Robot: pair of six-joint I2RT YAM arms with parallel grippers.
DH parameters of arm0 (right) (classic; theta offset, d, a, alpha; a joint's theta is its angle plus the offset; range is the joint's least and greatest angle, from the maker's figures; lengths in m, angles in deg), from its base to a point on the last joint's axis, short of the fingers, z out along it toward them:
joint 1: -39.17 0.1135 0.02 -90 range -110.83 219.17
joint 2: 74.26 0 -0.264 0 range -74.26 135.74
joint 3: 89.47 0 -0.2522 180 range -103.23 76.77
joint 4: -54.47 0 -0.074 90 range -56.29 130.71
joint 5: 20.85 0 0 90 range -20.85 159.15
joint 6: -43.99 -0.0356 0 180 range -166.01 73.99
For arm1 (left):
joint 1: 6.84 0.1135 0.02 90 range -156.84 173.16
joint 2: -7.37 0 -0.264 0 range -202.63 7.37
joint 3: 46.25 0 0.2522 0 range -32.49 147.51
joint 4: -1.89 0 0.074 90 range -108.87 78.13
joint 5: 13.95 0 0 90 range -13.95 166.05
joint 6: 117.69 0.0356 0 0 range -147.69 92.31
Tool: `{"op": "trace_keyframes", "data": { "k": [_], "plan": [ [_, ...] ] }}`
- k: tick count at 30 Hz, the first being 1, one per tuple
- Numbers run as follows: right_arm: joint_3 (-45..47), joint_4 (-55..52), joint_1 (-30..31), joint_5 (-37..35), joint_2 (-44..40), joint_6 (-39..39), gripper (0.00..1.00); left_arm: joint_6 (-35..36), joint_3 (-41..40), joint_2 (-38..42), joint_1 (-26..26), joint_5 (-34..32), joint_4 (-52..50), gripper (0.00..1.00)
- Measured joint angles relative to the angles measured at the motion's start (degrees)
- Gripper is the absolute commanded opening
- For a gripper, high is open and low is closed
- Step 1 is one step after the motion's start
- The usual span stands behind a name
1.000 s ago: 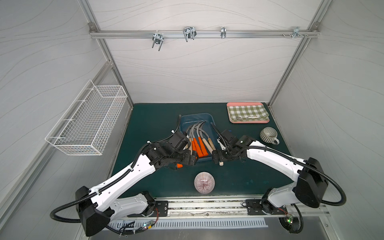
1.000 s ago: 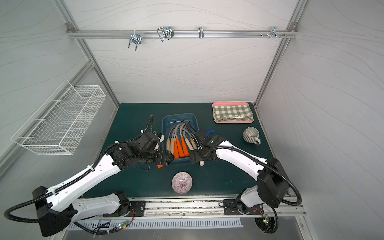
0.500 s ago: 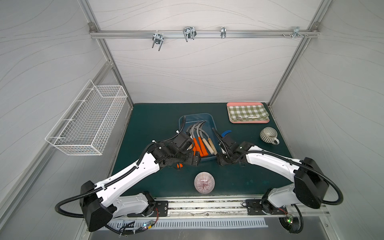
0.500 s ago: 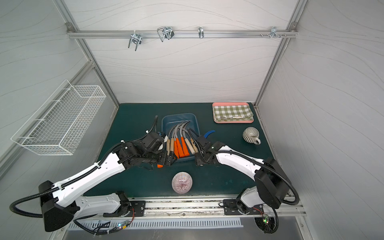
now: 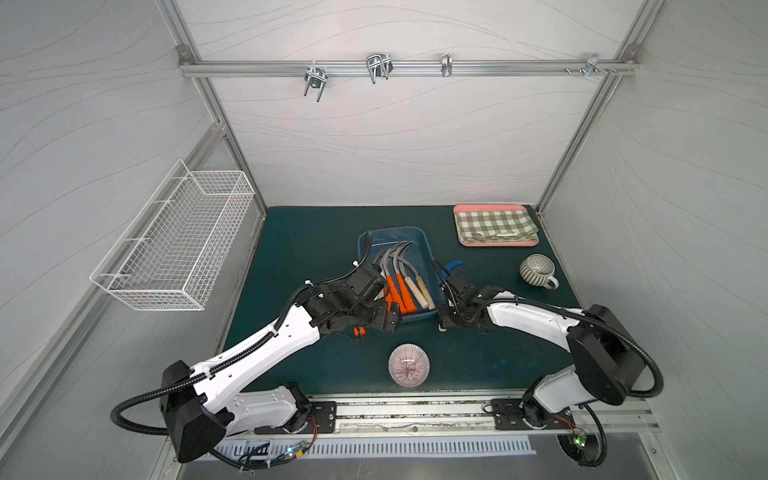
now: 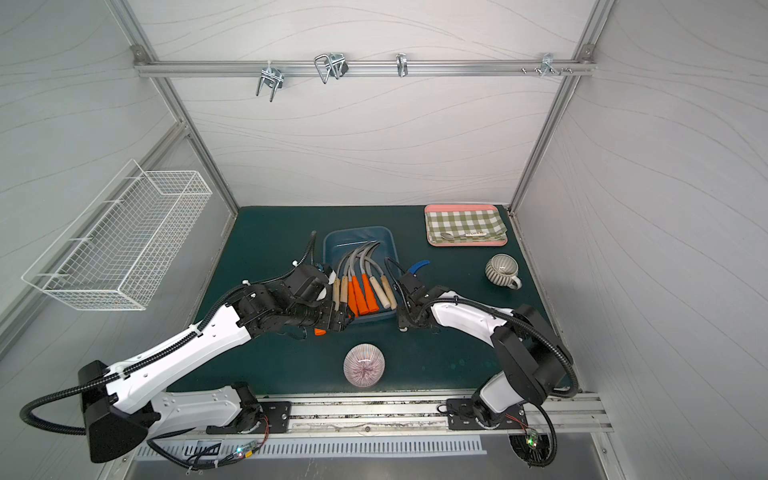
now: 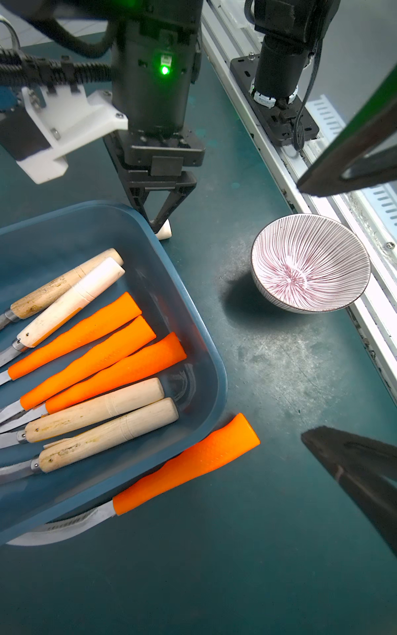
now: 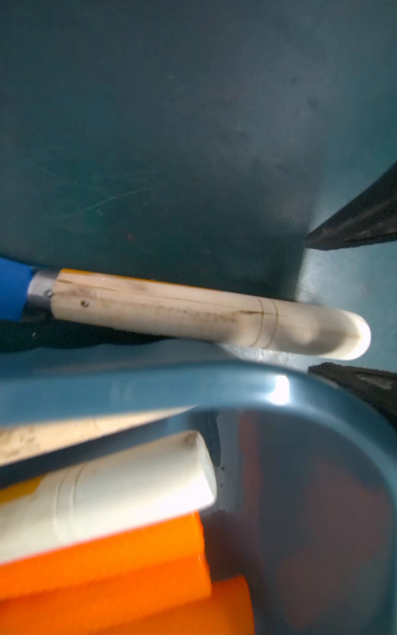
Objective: Put small sickles into storage boxes
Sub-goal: Pick up the sickle at the center of the board.
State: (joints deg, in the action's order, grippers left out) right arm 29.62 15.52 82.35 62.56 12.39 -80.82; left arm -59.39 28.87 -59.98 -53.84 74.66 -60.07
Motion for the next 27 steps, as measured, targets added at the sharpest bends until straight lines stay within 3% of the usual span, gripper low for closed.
{"op": "trace_keyframes", "data": {
  "k": [10, 22, 27],
  "plan": [
    [1.3, 2.4, -0.2, 0.5, 2.1, -0.8, 0.54, 0.0, 0.0, -0.3, 0.0, -0.1, -1.0, 0.99],
    [1.4, 3.4, -1.3, 0.0, 2.6, -1.8, 0.37, 0.0, 0.0, -0.4, 0.0, -0.1, -1.4, 0.99],
    [1.5, 4.0, -2.2, 0.2, 2.6, -2.0, 0.22, 0.0, 0.0, -0.5, 0.0, -0.1, -1.4, 0.99]
  ]
}}
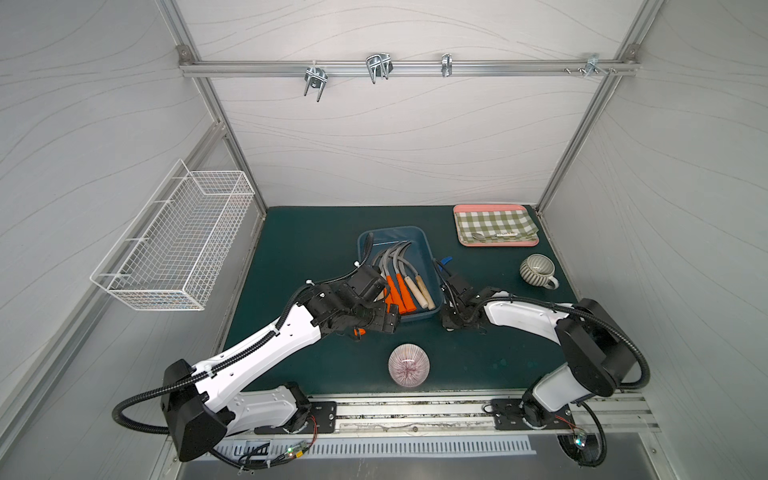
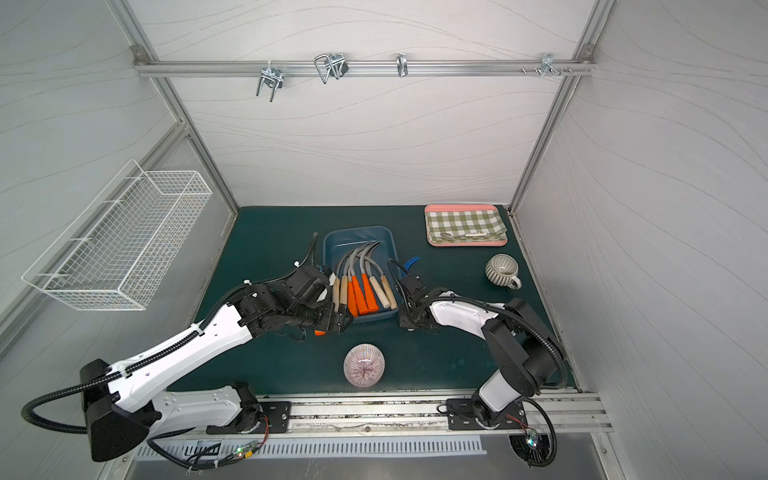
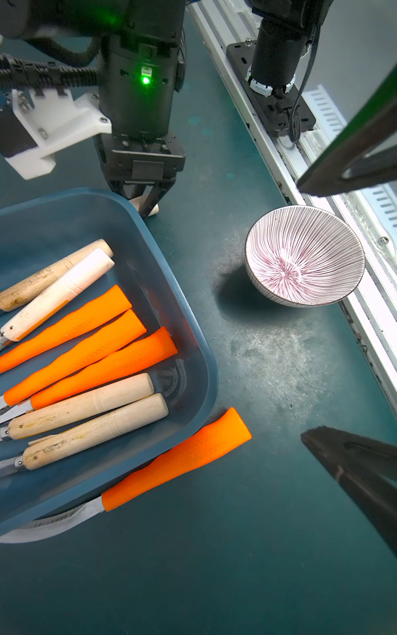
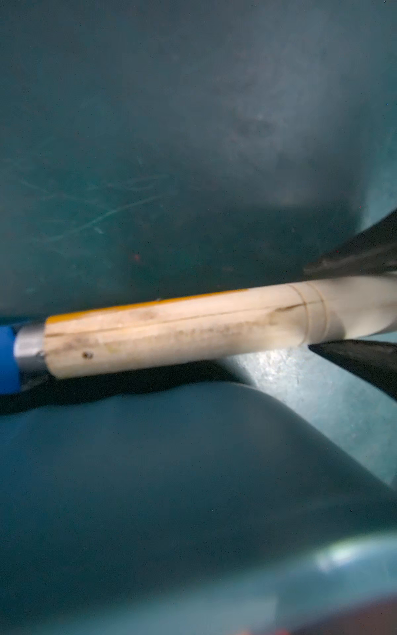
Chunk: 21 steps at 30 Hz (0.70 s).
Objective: Put small sickles into storage boxes
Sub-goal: Pick up the sickle at the center of the board.
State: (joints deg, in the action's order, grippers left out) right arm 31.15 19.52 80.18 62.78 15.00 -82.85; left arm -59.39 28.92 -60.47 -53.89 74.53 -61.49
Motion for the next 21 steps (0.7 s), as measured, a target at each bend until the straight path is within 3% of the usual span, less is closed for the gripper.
{"op": "trace_keyframes", "data": {
  "k": [6, 21],
  "plan": [
    [0.0, -0.1, -0.8, 0.5, -0.1, -0.2, 0.14, -0.1, 0.0, -0.1, 0.0, 0.0, 0.1, 0.99],
    [-2.5, -8.5, -1.7, 0.4, -4.5, 2.2, 0.11, 0.1, 3.0, -0.8, 0.0, -0.9, 0.0, 0.99]
  ]
}}
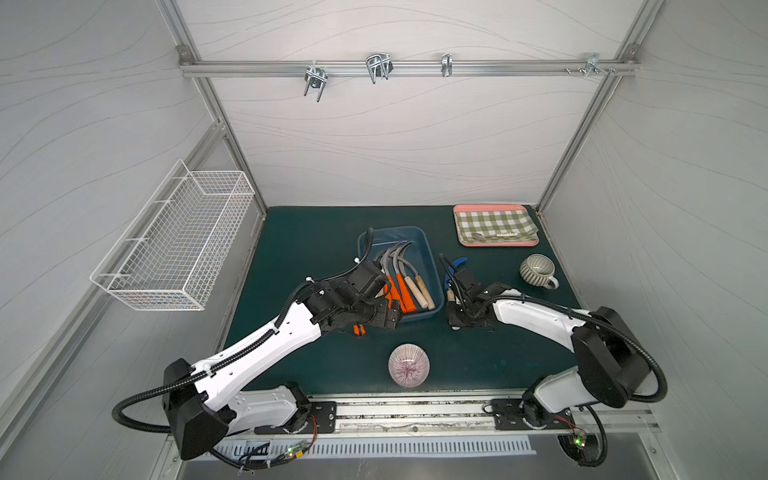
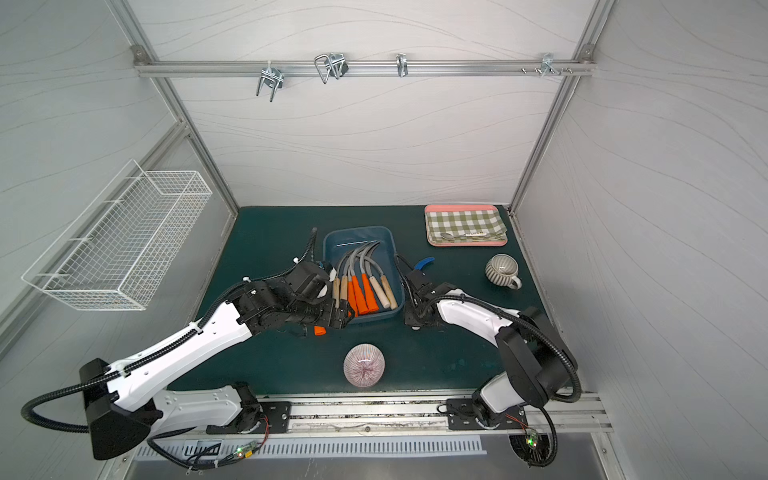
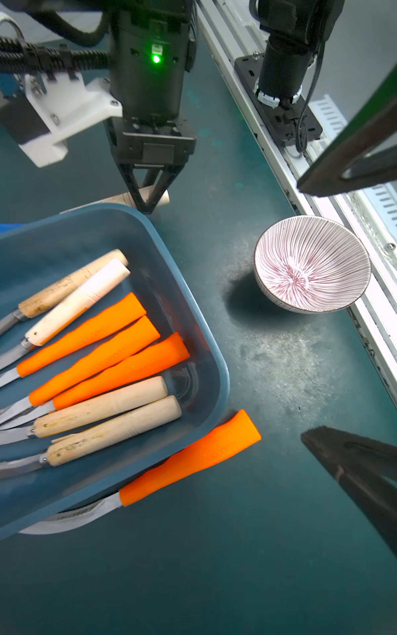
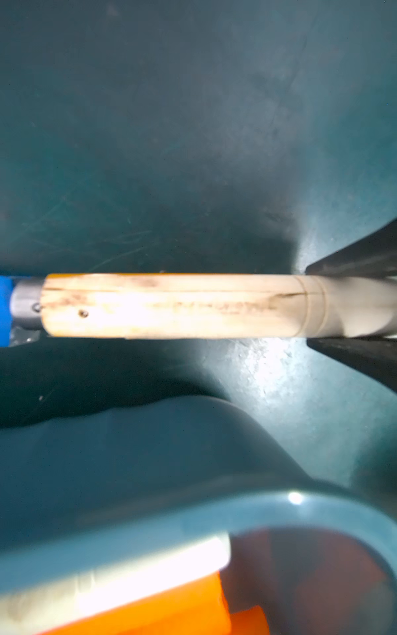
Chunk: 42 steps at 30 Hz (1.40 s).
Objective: Put small sickles into storage boxes
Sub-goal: Pick up the sickle at the center of the board, then place the sickle in the storage box.
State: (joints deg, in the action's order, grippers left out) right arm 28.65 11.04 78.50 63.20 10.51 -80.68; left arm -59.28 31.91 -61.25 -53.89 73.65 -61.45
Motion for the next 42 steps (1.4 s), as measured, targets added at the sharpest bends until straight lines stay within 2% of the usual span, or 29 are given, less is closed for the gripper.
{"op": "trace_keyframes", "data": {
  "k": [12, 25, 42],
  "plan": [
    [-6.0, -8.2, 0.0, -0.9, -5.0, 1.9, 0.11, 2.3, 4.5, -0.7, 0.0, -1.8, -1.4, 0.99],
    [-15.9, -12.6, 0.6, -1.1, -5.4, 4.5, 0.12, 4.4, 9.1, -2.1, 1.5, -2.6, -3.8, 0.99],
    [-26.9, -12.3, 3.9, 1.3, 4.7, 6.9, 0.12, 5.5, 10.1, -0.2, 9.0, -1.4, -5.6, 0.99]
  ]
}}
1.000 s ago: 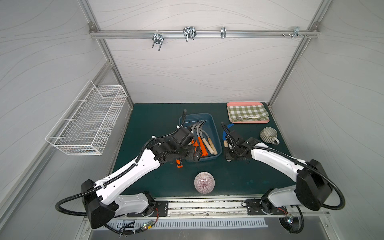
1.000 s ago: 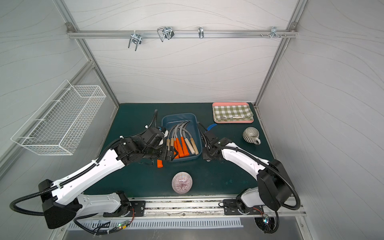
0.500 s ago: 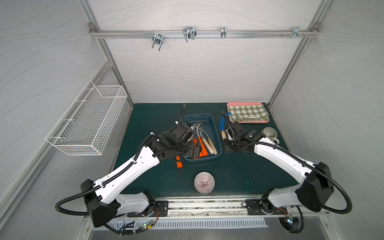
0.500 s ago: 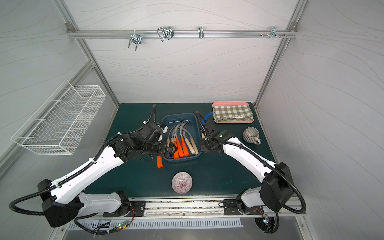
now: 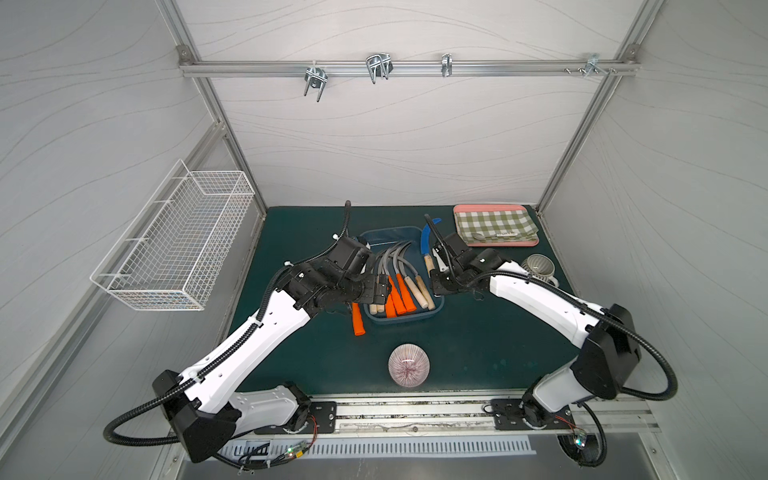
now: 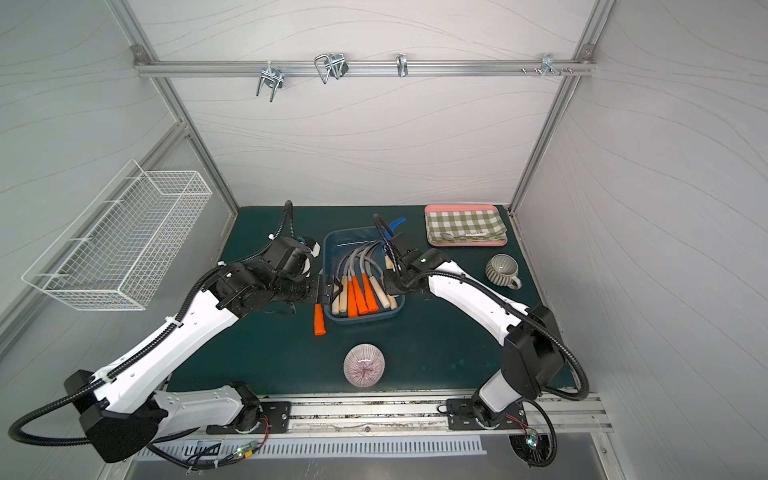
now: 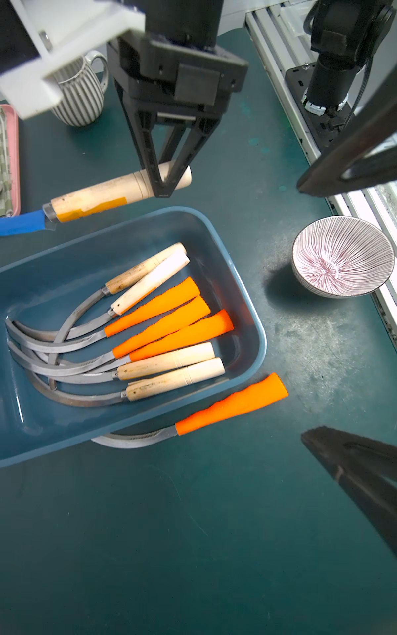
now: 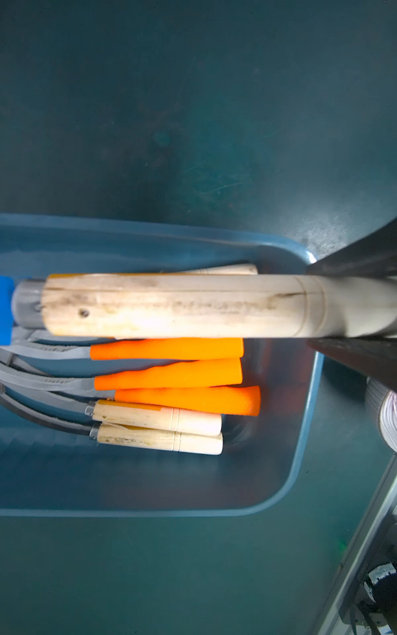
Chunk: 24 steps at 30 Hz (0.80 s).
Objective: Put small sickles into storage boxes
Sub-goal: Place the sickle in the storage box.
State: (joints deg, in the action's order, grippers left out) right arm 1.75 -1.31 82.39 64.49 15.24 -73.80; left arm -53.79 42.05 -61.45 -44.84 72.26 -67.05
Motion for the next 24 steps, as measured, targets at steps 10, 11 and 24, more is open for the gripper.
{"op": "trace_keyframes", "data": {
  "k": [10, 11, 24],
  "plan": [
    [-3.4, 1.7, 1.0, 3.0, 8.4, 1.0, 0.13, 0.0, -2.3, 3.0, 2.5, 0.2, -1.0, 0.99],
    [-3.5, 1.9, 1.0, 3.3, 9.2, 1.1, 0.13, 0.0, -2.7, 3.3, 2.7, 0.2, -1.0, 0.99],
    [-3.8, 4.6, 1.0, 6.4, 17.1, 1.9, 0.15, -0.6, -7.2, 4.4, 4.5, 0.4, -1.1, 0.99]
  ]
}}
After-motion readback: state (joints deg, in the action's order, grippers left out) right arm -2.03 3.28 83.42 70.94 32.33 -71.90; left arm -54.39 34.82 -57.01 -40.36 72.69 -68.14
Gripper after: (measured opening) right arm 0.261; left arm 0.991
